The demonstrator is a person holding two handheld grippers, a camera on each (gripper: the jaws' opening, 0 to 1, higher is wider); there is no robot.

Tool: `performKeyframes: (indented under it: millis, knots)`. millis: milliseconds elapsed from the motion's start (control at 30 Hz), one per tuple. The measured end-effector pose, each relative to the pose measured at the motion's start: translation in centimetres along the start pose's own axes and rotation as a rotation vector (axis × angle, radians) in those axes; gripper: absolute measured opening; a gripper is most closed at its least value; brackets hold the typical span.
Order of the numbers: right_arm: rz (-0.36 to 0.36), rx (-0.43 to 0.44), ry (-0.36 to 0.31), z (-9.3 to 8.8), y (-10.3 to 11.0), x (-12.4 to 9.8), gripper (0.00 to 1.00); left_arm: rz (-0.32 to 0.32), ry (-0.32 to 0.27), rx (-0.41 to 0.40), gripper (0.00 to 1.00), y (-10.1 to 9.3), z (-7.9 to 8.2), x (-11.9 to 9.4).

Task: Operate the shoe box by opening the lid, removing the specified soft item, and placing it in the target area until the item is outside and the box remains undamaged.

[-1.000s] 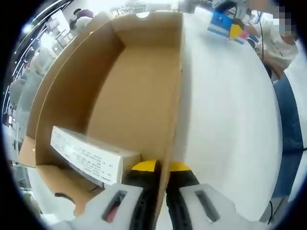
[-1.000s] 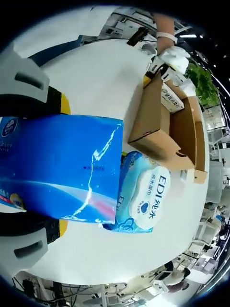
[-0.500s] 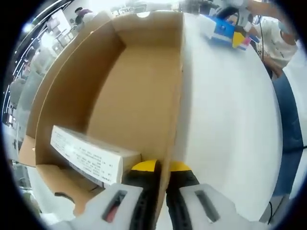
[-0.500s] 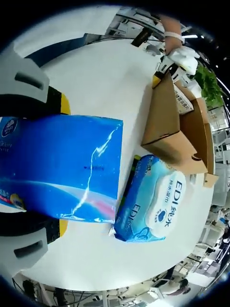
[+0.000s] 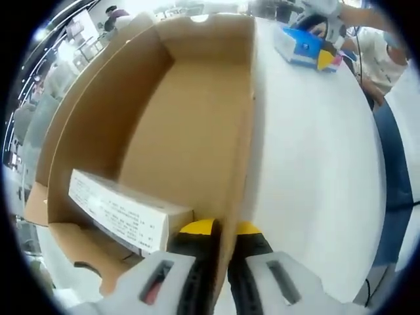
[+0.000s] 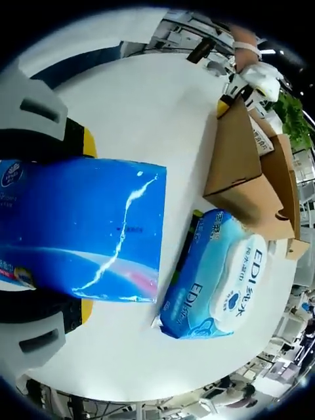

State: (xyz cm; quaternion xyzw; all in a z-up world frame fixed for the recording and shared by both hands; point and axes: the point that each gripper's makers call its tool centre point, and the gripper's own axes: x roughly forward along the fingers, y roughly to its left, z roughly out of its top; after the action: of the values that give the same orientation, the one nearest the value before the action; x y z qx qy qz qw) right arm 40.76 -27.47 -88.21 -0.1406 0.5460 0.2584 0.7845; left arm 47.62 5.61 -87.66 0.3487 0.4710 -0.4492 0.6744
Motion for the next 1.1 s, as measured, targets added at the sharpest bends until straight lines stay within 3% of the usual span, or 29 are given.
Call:
performKeyframes:
  millis: [800,1100]
  knots:
    - [-0.031,-0.007,-0.024,0.32,0.01,0.11,0.82,0.001,0.001,-0.006,0.04,-0.07,-0.05,-0.1]
    - [-0.006,-0.013,-0.016,0.36,0.17,0.05,0.84,0.009,-0.002,0.008,0.04,0.19,-0.13,0.06]
